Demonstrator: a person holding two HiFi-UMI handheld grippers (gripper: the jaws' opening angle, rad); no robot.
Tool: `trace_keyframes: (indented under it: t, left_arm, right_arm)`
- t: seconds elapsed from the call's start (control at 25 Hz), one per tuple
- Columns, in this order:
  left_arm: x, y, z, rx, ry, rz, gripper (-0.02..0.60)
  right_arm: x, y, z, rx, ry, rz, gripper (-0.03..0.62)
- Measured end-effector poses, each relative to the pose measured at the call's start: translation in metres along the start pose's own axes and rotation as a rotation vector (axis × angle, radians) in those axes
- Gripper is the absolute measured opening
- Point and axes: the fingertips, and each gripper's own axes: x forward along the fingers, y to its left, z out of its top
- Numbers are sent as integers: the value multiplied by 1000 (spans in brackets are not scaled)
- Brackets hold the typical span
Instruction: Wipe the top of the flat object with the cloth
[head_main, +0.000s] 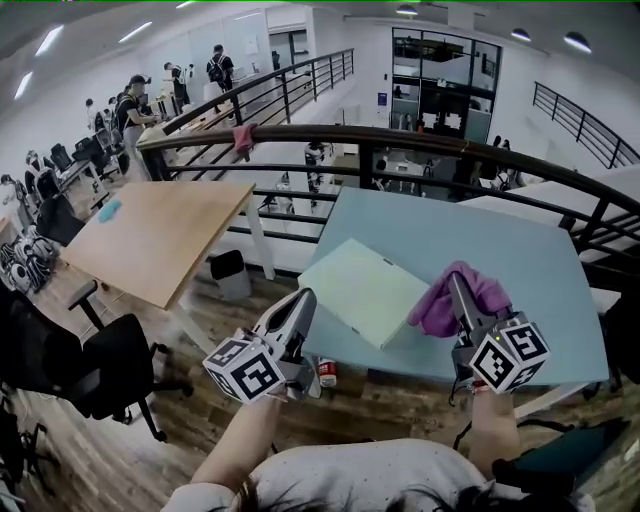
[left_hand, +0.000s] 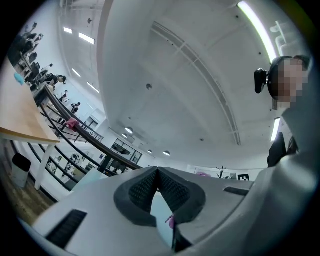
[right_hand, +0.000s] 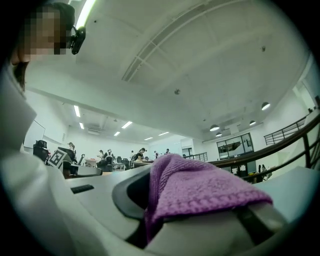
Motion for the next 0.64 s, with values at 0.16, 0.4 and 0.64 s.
trace_keyframes:
  t: [0.16, 0.4, 0.64]
  left_arm:
    - [-32, -13, 1, -2, 11, -41, -8]
    - [-72, -28, -3, 0, 49, -93, -8]
    - [-109, -15, 0, -26, 46, -85, -8]
  right_arm:
    - [-32, 28, -5, -13, 12, -53, 21]
    - [-72, 57, -19, 1, 38, -128, 21]
    - [-82, 89, -35, 4, 56, -158, 21]
